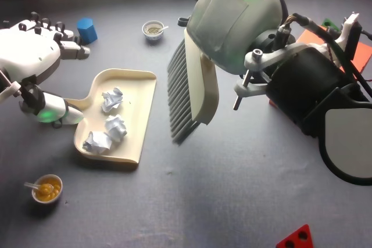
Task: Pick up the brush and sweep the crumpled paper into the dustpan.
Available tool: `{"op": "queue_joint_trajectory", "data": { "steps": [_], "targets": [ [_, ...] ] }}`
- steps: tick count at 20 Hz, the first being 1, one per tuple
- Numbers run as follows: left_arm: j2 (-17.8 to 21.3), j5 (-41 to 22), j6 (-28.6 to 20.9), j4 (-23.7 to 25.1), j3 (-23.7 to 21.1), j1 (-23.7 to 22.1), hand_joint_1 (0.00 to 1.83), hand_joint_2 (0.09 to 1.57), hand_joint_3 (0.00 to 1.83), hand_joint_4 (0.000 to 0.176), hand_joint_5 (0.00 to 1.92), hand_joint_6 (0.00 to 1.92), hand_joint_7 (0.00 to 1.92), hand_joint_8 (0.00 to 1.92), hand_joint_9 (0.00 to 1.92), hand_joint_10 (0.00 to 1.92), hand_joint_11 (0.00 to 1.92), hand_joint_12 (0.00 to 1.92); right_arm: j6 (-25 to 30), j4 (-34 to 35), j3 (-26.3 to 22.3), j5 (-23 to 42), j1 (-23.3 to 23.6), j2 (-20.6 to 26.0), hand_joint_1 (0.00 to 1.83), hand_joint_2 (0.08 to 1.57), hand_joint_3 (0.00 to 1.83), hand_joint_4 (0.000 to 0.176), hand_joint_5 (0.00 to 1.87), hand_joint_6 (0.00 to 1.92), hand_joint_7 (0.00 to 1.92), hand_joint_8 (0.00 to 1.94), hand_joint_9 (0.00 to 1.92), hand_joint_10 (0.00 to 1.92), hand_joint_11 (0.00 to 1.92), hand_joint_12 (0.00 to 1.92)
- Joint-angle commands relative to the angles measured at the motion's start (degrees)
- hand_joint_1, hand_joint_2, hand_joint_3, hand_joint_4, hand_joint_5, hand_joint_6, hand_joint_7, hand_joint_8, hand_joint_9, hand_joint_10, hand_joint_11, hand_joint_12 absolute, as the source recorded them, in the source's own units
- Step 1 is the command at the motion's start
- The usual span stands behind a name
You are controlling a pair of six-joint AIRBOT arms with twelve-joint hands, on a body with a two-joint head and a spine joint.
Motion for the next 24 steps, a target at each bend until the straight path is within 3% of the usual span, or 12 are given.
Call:
{"op": "queue_joint_trajectory", "data": {
  "steps": [1, 2, 4, 6, 7, 8, 10, 14, 15, 16, 19, 24],
  "targets": [
    [0.56, -6.0, 0.14, 1.4, 0.06, -0.45, 0.77, 0.93, 0.0, 0.089, 0.38, 0.01, 0.21, 0.01, 0.18, 0.01, 0.01, 0.34, -1.11, -5.19, -0.57, -4.49, 1.24, 0.61, 1.39, 1.14, 0.0, 0.139, 1.0, 1.92, 1.01, 1.94, 1.11, 1.92, 1.12, 1.92],
    [0.58, -6.09, 0.14, 1.54, 0.14, -0.47, 0.78, 0.93, 0.0, 0.081, 0.37, 0.01, 0.2, 0.0, 0.17, 0.0, 0.01, 0.34, -1.63, -5.19, -0.96, -3.91, 1.12, 0.79, 1.3, 1.06, 0.0, 0.0, 0.98, 1.58, 1.03, 1.94, 1.12, 1.92, 1.12, 1.92],
    [0.81, -6.28, 0.14, 1.78, 0.19, -0.55, 0.8, 0.92, 0.0, 0.075, 0.4, 0.01, 0.23, 0.01, 0.19, 0.01, 0.01, 0.32, -2.31, -4.82, -2.3, -2.92, 0.91, 1.26, 1.18, 0.91, 0.0, 0.0, 1.1, 0.21, 1.04, 1.94, 1.09, 1.92, 1.1, 1.92],
    [0.85, -6.56, 0.14, 1.95, 0.19, -0.8, 0.76, 0.93, 0.0, 0.085, 0.37, 0.0, 0.21, 0.0, 0.17, 0.0, 0.0, 0.32, -2.42, -3.03, -3.05, -2.76, 0.99, 1.7, 1.14, 0.84, 0.0, 0.0, 1.11, 0.58, 0.97, 1.94, 1.01, 1.92, 1.01, 1.92],
    [0.89, -6.71, 0.14, 2.09, 0.19, -1.04, 0.75, 0.95, 0.0, 0.081, 0.36, 0.0, 0.19, 0.0, 0.15, 0.0, 0.0, 0.29, -2.76, -2.27, -3.31, -2.68, 1.15, 1.73, 1.09, 0.77, 0.0, 0.0, 0.87, 1.53, 0.84, 1.94, 0.9, 1.92, 0.94, 1.92],
    [1.05, -6.74, 0.13, 2.2, 0.18, -1.41, 0.73, 0.96, 0.01, 0.086, 0.38, 0.01, 0.2, 0.01, 0.17, 0.01, 0.02, 0.3, -2.85, -2.2, -3.58, -2.41, 1.21, 1.73, 0.99, 0.7, 0.0, 0.031, 0.77, 1.91, 0.68, 1.94, 0.71, 1.92, 0.7, 1.92],
    [1.5, -5.81, 0.14, 3.02, 0.35, -2.95, 0.72, 0.95, 0.0, 0.093, 0.39, 0.01, 0.22, 0.01, 0.18, 0.01, 0.03, 0.3, -2.85, -2.2, -3.97, -2.03, 1.21, 1.77, 0.93, 0.66, 0.0, 0.056, 0.56, 1.92, 0.46, 1.94, 0.45, 1.92, 0.37, 1.92],
    [2.09, -0.17, 0.77, 5.02, 1.11, -8.31, 0.68, 0.95, 0.01, 0.097, 0.39, 0.0, 0.22, 0.0, 0.19, 0.0, 0.03, 0.33, -2.85, -2.19, -4.44, -1.92, 1.2, 1.92, 0.72, 0.66, 0.0, 0.069, 0.16, 1.32, 0.02, 1.43, 0.0, 1.61, 0.0, 1.72],
    [2.37, 1.43, 1.27, 5.33, 1.08, -10.02, 0.72, 0.95, 0.0, 0.085, 0.42, 0.01, 0.24, 0.01, 0.2, 0.01, 0.03, 0.34, -2.85, -2.14, -4.57, -1.89, 1.2, 1.98, 0.78, 0.66, 0.0, 0.021, 0.23, 0.29, 0.29, 0.43, 0.21, 0.77, 0.0, 1.29],
    [2.61, 3.04, 2.22, 5.4, 0.97, -11.72, 0.71, 0.95, 0.0, 0.093, 0.42, 0.01, 0.24, 0.01, 0.2, 0.0, 0.03, 0.34, -2.85, -1.91, -4.73, -1.71, 1.2, 2.12, 0.75, 0.66, 0.0, 0.013, 0.21, 0.07, 0.36, 0.14, 0.31, 0.4, 0.0, 1.04],
    [2.8, 6.74, 5.74, 4.31, 0.78, -16.49, 0.7, 0.96, 0.01, 0.092, 0.41, 0.0, 0.22, 0.0, 0.18, 0.0, 0.01, 0.34, -2.39, 0.73, -5.71, 0.49, 1.62, 2.99, 0.82, 0.62, 0.0, 0.0, 0.13, 0.0, 0.15, 0.0, 0.11, 0.01, 0.02, 0.26],
    [2.81, 9.85, 8.06, 4.23, -0.32, -19.63, 0.72, 0.97, 0.0, 0.077, 0.42, 0.0, 0.21, 0.0, 0.18, 0.0, 0.0, 0.35, -1.51, 7.53, -8.18, 6.33, 6.17, 4.29, 0.73, 0.65, 0.01, 0.0, 0.03, 0.0, 0.04, 0.0, 0.03, 0.0, 0.03, 0.03]
  ]
}}
